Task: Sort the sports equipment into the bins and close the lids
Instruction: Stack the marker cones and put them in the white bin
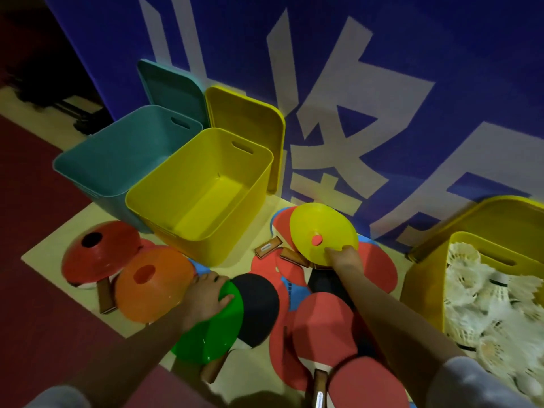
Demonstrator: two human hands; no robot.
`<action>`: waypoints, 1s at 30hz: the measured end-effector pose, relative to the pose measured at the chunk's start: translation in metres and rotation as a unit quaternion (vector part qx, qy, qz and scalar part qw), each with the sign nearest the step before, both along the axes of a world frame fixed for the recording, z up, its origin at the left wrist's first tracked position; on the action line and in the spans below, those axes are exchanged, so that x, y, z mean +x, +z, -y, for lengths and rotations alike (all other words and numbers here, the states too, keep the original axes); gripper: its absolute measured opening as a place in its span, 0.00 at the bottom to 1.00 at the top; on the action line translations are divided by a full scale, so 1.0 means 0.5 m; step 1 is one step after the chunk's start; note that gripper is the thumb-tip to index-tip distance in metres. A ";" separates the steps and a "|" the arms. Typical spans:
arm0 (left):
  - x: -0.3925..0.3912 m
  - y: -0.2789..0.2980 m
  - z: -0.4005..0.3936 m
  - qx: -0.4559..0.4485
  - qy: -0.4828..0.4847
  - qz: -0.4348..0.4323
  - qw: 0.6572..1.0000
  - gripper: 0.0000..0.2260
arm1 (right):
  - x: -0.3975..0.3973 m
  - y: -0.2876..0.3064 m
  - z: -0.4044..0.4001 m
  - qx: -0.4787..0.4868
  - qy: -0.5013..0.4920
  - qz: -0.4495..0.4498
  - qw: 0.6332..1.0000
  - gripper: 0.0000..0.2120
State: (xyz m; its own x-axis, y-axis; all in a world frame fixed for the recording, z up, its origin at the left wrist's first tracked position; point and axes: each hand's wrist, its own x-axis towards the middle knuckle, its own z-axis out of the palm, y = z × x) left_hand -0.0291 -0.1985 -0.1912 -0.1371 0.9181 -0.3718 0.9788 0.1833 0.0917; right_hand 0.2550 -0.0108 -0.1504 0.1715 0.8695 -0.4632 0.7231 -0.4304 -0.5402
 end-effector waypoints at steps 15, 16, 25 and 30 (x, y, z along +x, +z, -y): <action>0.023 0.044 -0.021 0.194 0.018 0.225 0.955 0.09 | 0.060 -0.040 -0.006 0.029 -0.087 -0.037 0.995 0.10; 0.030 0.061 -0.028 0.215 0.009 0.242 0.946 0.10 | 0.073 -0.054 -0.010 0.033 -0.101 -0.058 0.993 0.09; 0.147 0.200 -0.100 0.398 -0.021 0.322 0.859 0.14 | 0.101 0.037 0.053 0.079 -0.128 -0.106 0.983 0.12; 0.154 0.073 -0.043 0.284 0.019 0.231 0.931 0.13 | 0.123 0.030 0.081 0.091 -0.120 -0.087 0.985 0.05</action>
State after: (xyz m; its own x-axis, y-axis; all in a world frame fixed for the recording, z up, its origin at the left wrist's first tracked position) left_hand 0.0480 -0.1771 -0.1546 -0.1189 0.9824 0.1440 0.8049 0.0104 0.5934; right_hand 0.3165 -0.0515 -0.1353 0.3142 0.8845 -0.3448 0.5012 -0.4630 -0.7311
